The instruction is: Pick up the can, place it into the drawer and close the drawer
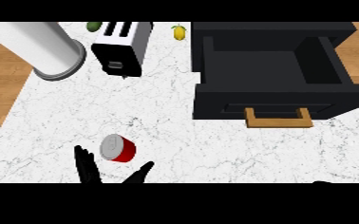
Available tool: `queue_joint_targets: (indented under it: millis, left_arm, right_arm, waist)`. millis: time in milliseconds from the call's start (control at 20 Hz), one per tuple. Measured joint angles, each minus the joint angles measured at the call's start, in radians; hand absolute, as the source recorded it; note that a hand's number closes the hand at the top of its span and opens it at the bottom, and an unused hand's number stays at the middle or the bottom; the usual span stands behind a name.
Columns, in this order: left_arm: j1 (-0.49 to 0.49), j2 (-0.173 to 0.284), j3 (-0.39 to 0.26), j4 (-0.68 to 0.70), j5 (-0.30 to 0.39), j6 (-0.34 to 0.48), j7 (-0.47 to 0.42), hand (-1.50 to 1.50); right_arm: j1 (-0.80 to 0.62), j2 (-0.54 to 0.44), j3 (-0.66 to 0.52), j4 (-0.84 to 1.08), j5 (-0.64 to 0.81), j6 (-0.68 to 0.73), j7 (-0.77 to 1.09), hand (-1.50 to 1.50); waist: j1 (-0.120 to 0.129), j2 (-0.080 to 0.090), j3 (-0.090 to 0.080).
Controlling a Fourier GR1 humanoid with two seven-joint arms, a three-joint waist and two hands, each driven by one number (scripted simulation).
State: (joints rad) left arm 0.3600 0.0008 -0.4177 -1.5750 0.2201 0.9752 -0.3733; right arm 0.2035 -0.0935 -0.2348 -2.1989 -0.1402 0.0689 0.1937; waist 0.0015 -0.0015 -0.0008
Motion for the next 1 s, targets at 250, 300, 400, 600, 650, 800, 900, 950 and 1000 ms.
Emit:
queue_joint_targets:
  millis: [250,300,400,600,650,800,900,950,1000]
  left_arm:
    - [-0.055,0.0,0.065,0.137,0.128,-0.064,-0.115,-1.5]
    - [-0.073,0.0,0.083,0.163,0.148,-0.078,-0.132,-1.5]
    - [-0.09,-0.001,0.114,0.21,0.185,-0.102,-0.163,-1.5]
    - [-0.144,0.0,0.137,0.332,0.298,-0.14,-0.264,-1.5]
    - [-0.132,0.002,0.144,0.327,0.3,-0.148,-0.27,-1.5]
    - [-0.161,0.006,0.189,0.379,0.307,-0.19,-0.281,-1.5]
    - [-0.193,0.004,0.2,0.43,0.329,-0.208,-0.31,-1.5]
    - [-0.208,0.003,0.203,0.458,0.347,-0.22,-0.332,-1.5]
    - [-0.211,0.008,0.211,0.457,0.345,-0.227,-0.328,-1.5]
  right_arm:
    - [-0.024,-0.007,-0.012,-0.006,0.011,-0.002,0.032,-1.5]
    - [-0.029,-0.007,-0.011,-0.017,0.014,-0.006,0.047,-1.5]
    - [-0.025,-0.01,-0.016,-0.042,0.006,-0.001,0.071,-1.5]
    - [-0.029,-0.009,-0.031,-0.041,0.0,0.009,0.074,-1.5]
    - [-0.027,-0.014,-0.045,-0.04,-0.01,0.017,0.074,-1.5]
    - [-0.039,-0.005,-0.041,-0.041,-0.002,0.018,0.078,-1.5]
    - [-0.054,-0.007,-0.039,-0.028,0.007,0.018,0.084,-1.5]
    - [-0.059,-0.012,-0.049,-0.031,-0.003,0.022,0.09,-1.5]
    - [-0.05,-0.003,-0.046,-0.031,0.002,0.026,0.079,-1.5]
  waist:
    - [-0.001,0.001,0.0]
    - [-0.001,0.001,0.0]
    - [-0.002,0.001,0.0]
    - [-0.003,0.001,0.0]
    - [-0.002,0.001,0.0]
    - [-0.003,0.001,0.001]
    - [-0.003,0.001,0.001]
    - [-0.003,0.001,0.0]
    - [-0.003,0.001,0.0]
